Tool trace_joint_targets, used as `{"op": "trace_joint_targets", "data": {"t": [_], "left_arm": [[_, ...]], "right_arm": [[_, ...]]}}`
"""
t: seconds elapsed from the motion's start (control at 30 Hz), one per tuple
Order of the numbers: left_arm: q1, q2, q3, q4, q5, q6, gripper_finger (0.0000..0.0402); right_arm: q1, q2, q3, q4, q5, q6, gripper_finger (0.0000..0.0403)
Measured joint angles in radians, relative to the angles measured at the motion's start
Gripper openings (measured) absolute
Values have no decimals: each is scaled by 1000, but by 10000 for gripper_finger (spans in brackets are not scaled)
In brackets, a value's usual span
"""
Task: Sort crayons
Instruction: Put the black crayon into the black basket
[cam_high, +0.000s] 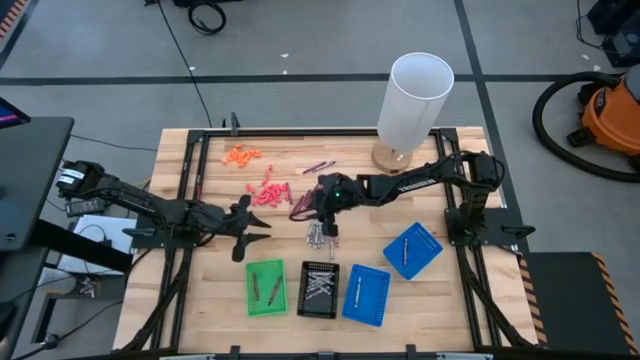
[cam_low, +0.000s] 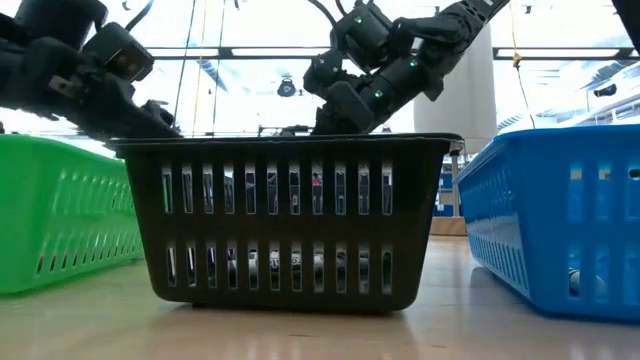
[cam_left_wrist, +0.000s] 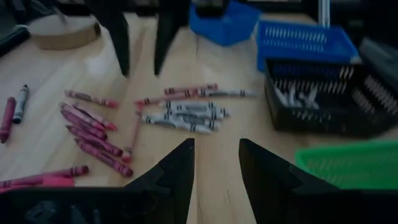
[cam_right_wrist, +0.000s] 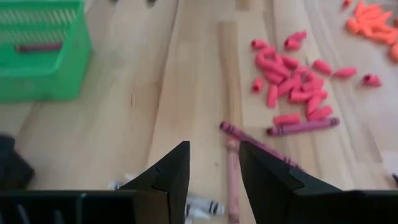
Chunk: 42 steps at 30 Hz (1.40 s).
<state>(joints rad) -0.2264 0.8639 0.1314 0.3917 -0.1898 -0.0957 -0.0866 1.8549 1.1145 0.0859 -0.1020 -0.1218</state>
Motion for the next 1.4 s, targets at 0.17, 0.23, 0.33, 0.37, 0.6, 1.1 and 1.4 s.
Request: {"op": "trace_joint_targets", "data": {"t": [0.17, 0.23, 0.33, 0.37, 0.6, 1.1, 1.4], "left_arm": [[0, 0, 0, 58, -1, -21, 137], [0, 0, 0, 79, -1, -20, 137], [0, 0, 0, 100, -16, -16, 137], [0, 0, 0, 101, -29, -16, 137], [0, 0, 0, 34, -53, -17, 137], [1, 0, 0, -68, -227, 52, 137], [1, 0, 0, -111, -267, 67, 137]], "right_arm": [[18, 0, 25, -111, 32, -29, 147], [24, 0, 51, -158, 33, -28, 147], [33, 0, 86, -224, 47, -9, 147], [36, 0, 97, -234, 61, 0, 147], [27, -1, 123, -314, 83, 9, 146], [-28, -1, 123, -327, 259, 48, 146], [-64, 0, 123, -282, 187, 109, 146]]}}
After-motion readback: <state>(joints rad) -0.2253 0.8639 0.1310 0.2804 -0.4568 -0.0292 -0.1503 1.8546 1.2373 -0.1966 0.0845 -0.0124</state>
